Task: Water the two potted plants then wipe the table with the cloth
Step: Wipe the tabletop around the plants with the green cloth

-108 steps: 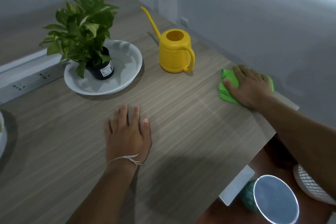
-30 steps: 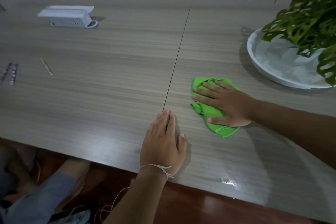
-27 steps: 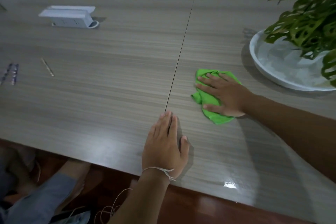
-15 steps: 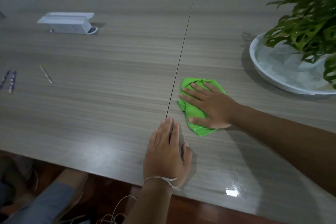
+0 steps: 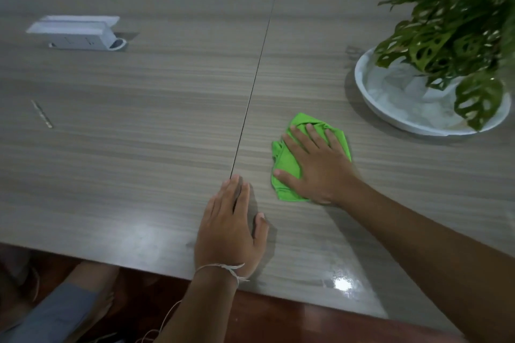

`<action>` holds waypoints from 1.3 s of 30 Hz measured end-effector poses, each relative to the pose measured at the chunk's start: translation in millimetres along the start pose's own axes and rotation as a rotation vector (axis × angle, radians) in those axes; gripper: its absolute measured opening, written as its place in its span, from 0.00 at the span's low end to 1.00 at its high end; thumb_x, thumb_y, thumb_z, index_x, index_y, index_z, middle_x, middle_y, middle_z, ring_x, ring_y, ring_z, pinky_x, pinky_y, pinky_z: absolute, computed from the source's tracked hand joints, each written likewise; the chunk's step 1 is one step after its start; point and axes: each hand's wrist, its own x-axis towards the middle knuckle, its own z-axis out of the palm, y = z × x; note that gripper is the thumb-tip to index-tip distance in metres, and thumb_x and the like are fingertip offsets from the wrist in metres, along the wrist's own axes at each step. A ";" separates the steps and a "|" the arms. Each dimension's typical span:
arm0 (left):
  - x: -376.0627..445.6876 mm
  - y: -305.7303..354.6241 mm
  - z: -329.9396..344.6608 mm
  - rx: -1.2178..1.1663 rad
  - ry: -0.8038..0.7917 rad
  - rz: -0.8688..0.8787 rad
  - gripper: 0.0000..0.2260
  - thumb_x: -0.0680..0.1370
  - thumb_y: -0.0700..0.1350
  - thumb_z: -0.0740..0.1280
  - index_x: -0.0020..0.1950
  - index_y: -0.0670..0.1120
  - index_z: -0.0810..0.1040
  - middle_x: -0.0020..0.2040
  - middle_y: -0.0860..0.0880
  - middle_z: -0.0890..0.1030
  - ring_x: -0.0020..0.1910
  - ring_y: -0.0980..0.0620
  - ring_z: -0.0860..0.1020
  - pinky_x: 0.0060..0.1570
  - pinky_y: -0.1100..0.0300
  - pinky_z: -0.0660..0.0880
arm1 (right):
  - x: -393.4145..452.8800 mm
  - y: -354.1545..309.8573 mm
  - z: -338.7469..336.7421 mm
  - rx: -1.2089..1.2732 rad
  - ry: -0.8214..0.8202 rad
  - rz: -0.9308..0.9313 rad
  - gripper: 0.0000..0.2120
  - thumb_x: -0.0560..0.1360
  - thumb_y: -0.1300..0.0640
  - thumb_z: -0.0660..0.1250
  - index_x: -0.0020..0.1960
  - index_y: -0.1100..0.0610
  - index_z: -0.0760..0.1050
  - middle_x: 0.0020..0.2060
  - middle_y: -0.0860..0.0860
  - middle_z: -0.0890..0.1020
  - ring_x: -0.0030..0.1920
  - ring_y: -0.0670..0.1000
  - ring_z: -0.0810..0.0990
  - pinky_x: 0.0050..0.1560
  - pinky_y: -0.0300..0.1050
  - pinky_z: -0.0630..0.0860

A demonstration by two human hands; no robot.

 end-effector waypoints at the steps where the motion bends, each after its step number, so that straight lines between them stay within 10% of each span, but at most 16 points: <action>1: 0.2 -0.4 0.2 0.002 0.001 -0.001 0.30 0.79 0.57 0.56 0.77 0.42 0.67 0.79 0.45 0.64 0.79 0.47 0.61 0.75 0.46 0.64 | -8.2 1.9 -0.2 -0.001 -0.002 0.003 0.45 0.73 0.23 0.38 0.83 0.46 0.48 0.83 0.47 0.49 0.82 0.54 0.44 0.80 0.61 0.40; 17: 1.9 11.4 5.3 0.210 -0.027 -0.012 0.35 0.79 0.61 0.51 0.76 0.36 0.65 0.77 0.37 0.64 0.76 0.37 0.63 0.73 0.40 0.64 | -86.4 68.4 1.8 0.105 0.068 0.089 0.40 0.76 0.27 0.44 0.82 0.47 0.54 0.83 0.48 0.54 0.82 0.54 0.47 0.80 0.60 0.40; 29: -3.3 325.1 109.9 0.064 -0.139 0.418 0.35 0.78 0.62 0.59 0.79 0.42 0.61 0.80 0.41 0.61 0.80 0.41 0.56 0.75 0.40 0.58 | -221.1 319.7 -8.3 0.015 0.111 0.488 0.39 0.76 0.27 0.47 0.78 0.49 0.66 0.79 0.51 0.65 0.79 0.56 0.61 0.78 0.62 0.55; 39: 14.1 413.4 128.1 0.118 -0.175 0.192 0.37 0.77 0.64 0.55 0.80 0.44 0.58 0.81 0.42 0.59 0.81 0.43 0.53 0.77 0.38 0.50 | -193.1 419.0 -28.1 0.030 -0.023 0.358 0.46 0.71 0.24 0.37 0.82 0.46 0.52 0.83 0.47 0.52 0.82 0.53 0.48 0.79 0.61 0.43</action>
